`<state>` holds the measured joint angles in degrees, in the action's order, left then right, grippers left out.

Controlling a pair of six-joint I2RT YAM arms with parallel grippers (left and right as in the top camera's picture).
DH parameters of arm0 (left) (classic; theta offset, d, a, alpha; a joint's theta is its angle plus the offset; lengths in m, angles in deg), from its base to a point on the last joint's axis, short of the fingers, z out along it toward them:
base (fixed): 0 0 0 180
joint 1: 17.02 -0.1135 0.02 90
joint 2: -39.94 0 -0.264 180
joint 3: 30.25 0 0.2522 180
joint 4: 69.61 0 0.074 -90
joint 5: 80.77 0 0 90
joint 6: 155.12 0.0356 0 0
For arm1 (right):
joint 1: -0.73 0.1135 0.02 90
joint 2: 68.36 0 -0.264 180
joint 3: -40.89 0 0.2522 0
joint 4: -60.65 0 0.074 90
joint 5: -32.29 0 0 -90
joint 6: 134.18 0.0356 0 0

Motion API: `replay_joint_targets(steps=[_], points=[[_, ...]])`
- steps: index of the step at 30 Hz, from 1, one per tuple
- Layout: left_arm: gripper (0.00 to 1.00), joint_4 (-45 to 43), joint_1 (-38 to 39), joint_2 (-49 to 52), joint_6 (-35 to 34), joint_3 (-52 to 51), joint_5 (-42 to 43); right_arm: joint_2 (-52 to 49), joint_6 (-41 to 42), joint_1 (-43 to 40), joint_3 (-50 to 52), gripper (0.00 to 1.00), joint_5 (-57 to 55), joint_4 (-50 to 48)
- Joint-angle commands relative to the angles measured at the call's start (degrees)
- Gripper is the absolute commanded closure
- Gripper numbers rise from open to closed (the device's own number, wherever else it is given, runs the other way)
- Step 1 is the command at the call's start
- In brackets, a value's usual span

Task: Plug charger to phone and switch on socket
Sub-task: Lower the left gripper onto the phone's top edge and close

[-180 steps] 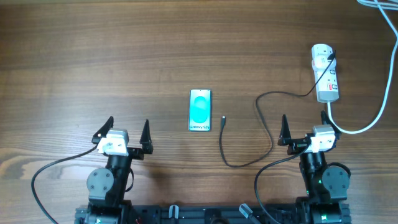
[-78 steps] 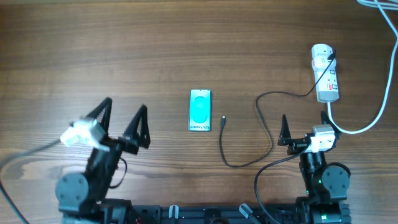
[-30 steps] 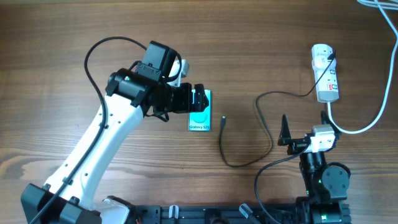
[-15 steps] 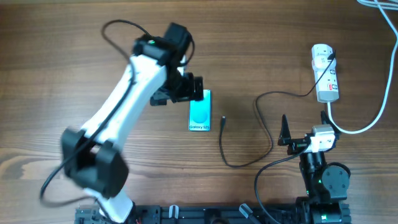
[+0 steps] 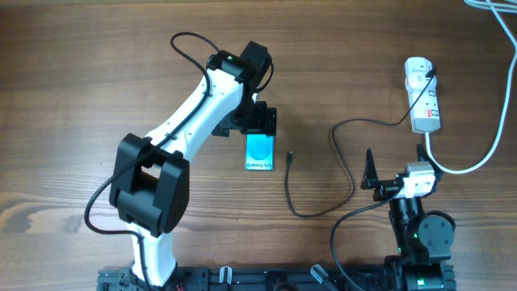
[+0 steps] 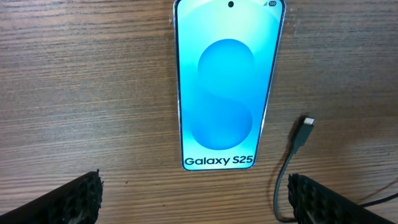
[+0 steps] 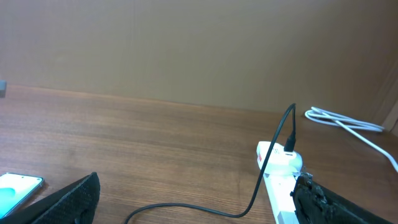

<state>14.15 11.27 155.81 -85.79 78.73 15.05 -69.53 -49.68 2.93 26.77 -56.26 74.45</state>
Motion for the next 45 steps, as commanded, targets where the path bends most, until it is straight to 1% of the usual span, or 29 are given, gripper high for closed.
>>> replay_joint_targets(steps=[1,8,12,22,28,45], points=[[0.0,-0.9,0.2,-0.8,0.7,0.4,-0.6,0.0,-0.5,-0.2,0.1,0.0,0.5,-0.2],[0.0,-1.9,0.3,-0.8,0.7,0.4,-0.6,0.0,-0.5,-0.2,0.1,0.0,0.5,-0.2],[0.0,-0.6,0.3,-0.8,0.7,0.4,-0.5,0.0,-0.5,-0.2,0.1,0.0,0.5,-0.2],[0.0,-0.6,0.3,-0.8,0.6,0.4,-0.6,0.0,-0.5,-0.2,0.1,0.0,0.5,-0.2],[0.0,-0.6,0.3,-0.7,-2.6,0.3,-0.6,0.0,-0.5,-0.2,0.1,0.0,0.5,-0.2],[0.0,-0.9,0.3,1.6,-2.5,0.3,-0.5,0.0,-0.5,-0.2,0.1,0.0,0.5,-0.2]])
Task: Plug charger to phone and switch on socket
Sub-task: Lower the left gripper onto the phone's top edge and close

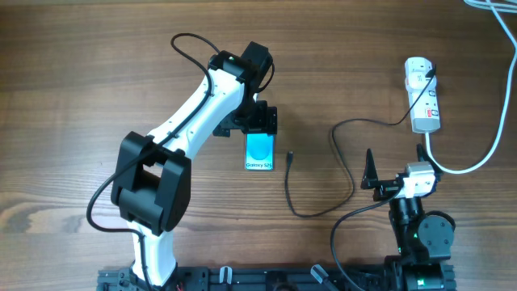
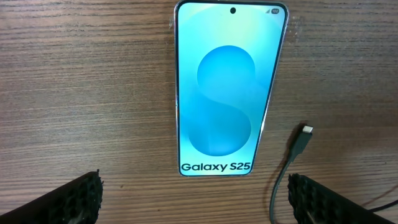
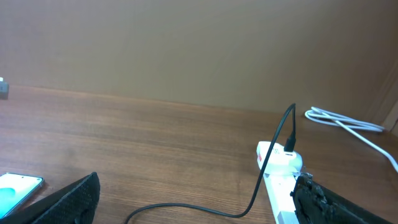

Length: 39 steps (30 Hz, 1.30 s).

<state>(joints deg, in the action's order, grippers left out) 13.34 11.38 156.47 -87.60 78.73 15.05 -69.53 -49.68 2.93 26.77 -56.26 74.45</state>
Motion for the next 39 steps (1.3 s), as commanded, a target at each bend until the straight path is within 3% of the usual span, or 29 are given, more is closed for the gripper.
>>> replay_joint_targets(steps=[1,9,16,20,26,30,39], points=[[0.0,0.0,0.2,0.9,-0.7,0.3,-0.5,0.0,-0.5,-0.2,0.1,0.0,0.5,-0.2],[0.0,0.1,0.2,0.9,-0.8,0.3,-0.5,0.0,-0.5,-0.2,0.1,0.0,0.5,-0.2],[0.0,-1.7,0.2,1.0,-5.9,0.3,0.5,0.0,-0.5,-0.2,0.1,0.0,0.5,-0.2],[0.0,-2.5,0.2,1.2,-9.8,0.3,-3.4,0.0,-0.5,-0.2,0.1,0.0,0.5,-0.2],[0.0,-4.0,0.3,4.1,-9.3,0.3,-2.6,0.0,-0.5,-0.2,0.1,0.0,0.5,-0.2],[0.0,-4.7,0.4,5.8,-4.7,0.3,2.6,0.0,-0.5,-0.2,0.1,0.0,0.5,-0.2],[0.0,-7.3,0.7,6.6,-2.1,0.2,2.1,0.0,-0.5,-0.2,0.1,0.0,0.5,-0.2]])
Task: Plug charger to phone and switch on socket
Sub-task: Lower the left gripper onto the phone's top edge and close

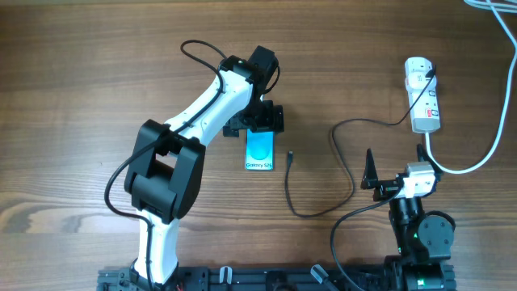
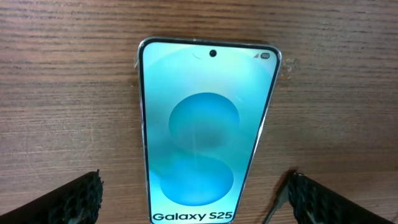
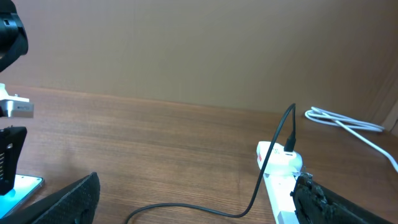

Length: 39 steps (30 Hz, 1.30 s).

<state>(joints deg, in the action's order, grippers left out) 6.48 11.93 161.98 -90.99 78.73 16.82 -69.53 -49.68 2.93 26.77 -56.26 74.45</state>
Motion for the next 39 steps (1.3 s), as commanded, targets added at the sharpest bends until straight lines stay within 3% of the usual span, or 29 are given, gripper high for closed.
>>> replay_joint_targets(steps=[1,39], points=[[0.0,-0.5,0.2,1.5,1.0,0.2,-0.5,0.0,-0.5,-0.2,0.1,0.0,0.5,-0.2],[0.0,-2.8,2.1,4.4,1.7,-0.5,-3.7,0.0,-0.5,-0.2,0.1,0.0,0.5,-0.2]])
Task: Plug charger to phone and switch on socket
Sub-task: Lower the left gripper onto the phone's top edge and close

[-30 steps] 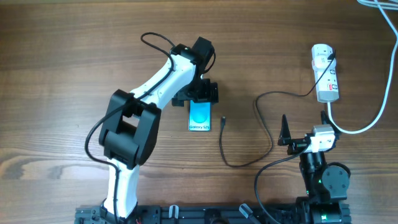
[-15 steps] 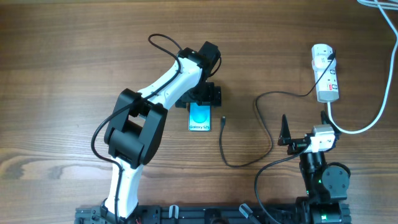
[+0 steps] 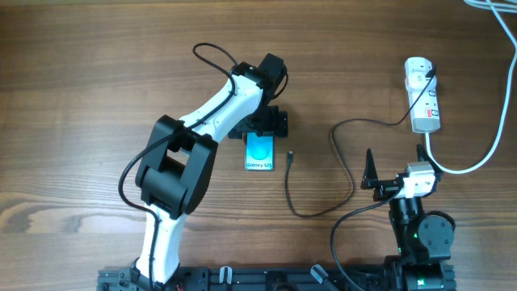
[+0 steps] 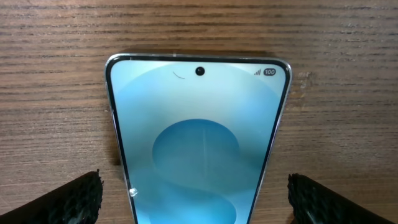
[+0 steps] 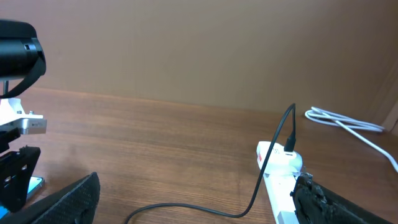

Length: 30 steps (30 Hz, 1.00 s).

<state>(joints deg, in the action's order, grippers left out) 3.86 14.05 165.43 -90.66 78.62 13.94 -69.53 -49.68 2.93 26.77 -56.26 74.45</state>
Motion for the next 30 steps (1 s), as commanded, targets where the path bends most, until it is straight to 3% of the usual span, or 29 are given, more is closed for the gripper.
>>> replay_joint_targets(steps=[1,14,23,30], points=[[0.0,-0.2,0.0,1.0,1.3,-0.4,-0.8,0.0,-0.5,-0.2,0.1,0.0,0.5,-0.2],[0.0,0.1,-0.1,5.6,2.9,-0.4,-0.8,0.0,-0.5,-0.2,0.1,0.0,0.5,-0.2],[0.0,-0.4,-0.1,5.6,3.3,-0.4,-7.8,0.0,-0.5,-0.2,0.1,0.0,0.5,-0.2],[0.0,-1.3,0.4,5.6,2.6,-0.4,-3.0,0.0,-0.5,-0.2,0.1,0.0,0.5,-0.2]])
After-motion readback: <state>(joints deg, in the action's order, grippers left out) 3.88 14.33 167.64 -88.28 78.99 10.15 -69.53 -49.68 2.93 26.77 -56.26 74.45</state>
